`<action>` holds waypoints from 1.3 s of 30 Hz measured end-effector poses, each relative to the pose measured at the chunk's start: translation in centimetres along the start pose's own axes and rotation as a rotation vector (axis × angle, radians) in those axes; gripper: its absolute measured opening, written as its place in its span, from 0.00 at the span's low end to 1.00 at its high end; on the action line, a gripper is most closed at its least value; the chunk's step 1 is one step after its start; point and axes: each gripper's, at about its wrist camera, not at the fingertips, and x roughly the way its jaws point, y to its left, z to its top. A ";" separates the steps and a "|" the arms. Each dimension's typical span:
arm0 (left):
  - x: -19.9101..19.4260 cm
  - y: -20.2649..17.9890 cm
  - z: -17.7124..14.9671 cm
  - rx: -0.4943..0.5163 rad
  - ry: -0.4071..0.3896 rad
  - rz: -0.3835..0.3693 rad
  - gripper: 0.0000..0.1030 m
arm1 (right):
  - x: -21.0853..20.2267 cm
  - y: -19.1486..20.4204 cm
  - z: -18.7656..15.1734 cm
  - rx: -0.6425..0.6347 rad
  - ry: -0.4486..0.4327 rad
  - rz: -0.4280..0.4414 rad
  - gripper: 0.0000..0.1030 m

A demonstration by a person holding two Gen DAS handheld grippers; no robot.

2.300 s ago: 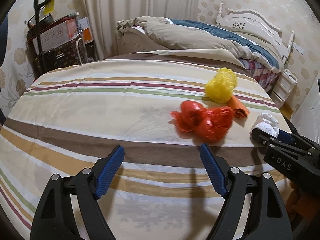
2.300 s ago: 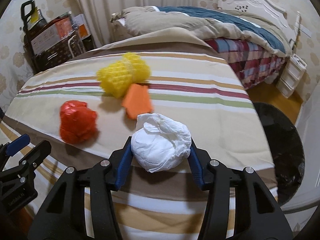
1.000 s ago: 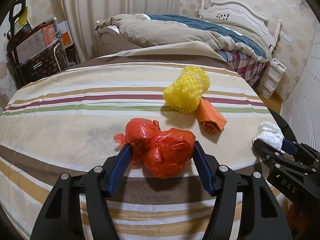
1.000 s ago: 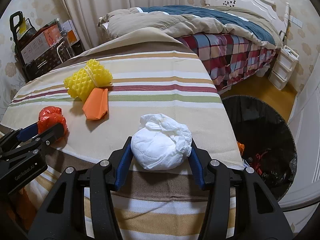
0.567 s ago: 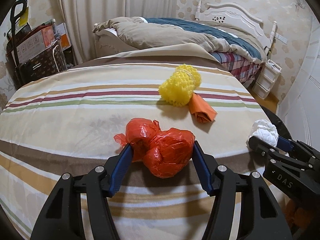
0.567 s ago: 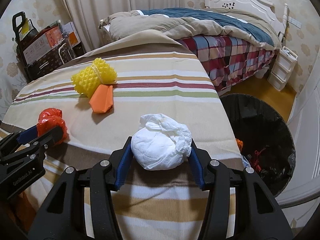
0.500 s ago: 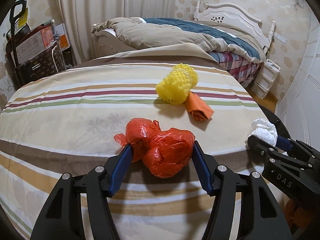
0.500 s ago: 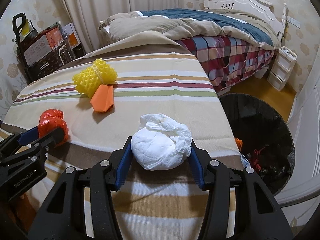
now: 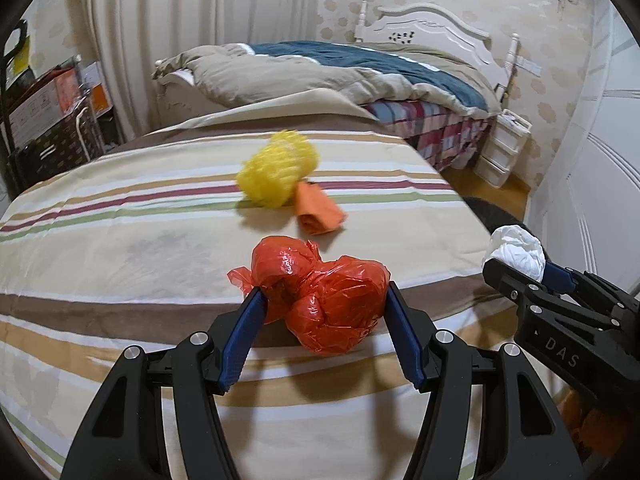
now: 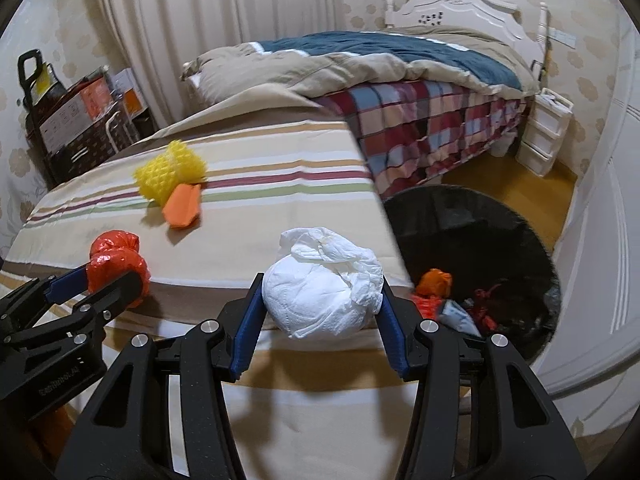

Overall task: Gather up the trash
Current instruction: 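Carry the white and red bags over the black bin and open both tools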

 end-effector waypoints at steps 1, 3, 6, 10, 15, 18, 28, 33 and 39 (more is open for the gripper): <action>0.0 -0.4 0.1 0.006 -0.002 -0.004 0.59 | -0.1 -0.5 0.0 0.007 -0.003 -0.008 0.49; 0.1 -1.4 0.4 0.024 -0.008 -0.014 0.59 | -0.3 -1.7 0.0 0.026 -0.008 -0.028 0.49; 0.4 -3.3 0.9 0.056 -0.017 -0.029 0.59 | -0.7 -3.6 0.4 0.051 -0.021 -0.059 0.49; 0.9 -5.9 1.8 0.103 -0.035 -0.055 0.59 | -1.1 -6.1 1.0 0.080 -0.041 -0.102 0.49; 2.0 -8.9 3.0 0.141 -0.045 -0.078 0.59 | -1.0 -8.6 1.5 0.100 -0.054 -0.146 0.49; 2.5 -10.5 3.6 0.163 -0.059 -0.089 0.59 | -0.7 -10.1 1.8 0.120 -0.054 -0.162 0.49; 5.7 -14.1 4.9 0.216 -0.039 -0.084 0.59 | 0.7 -13.6 2.2 0.169 -0.046 -0.187 0.49; 7.1 -15.3 5.5 0.234 -0.030 -0.073 0.59 | 1.8 -14.8 2.5 0.186 -0.036 -0.198 0.49; 8.0 -16.5 5.9 0.256 -0.029 -0.066 0.59 | 2.5 -16.0 2.7 0.207 -0.030 -0.210 0.49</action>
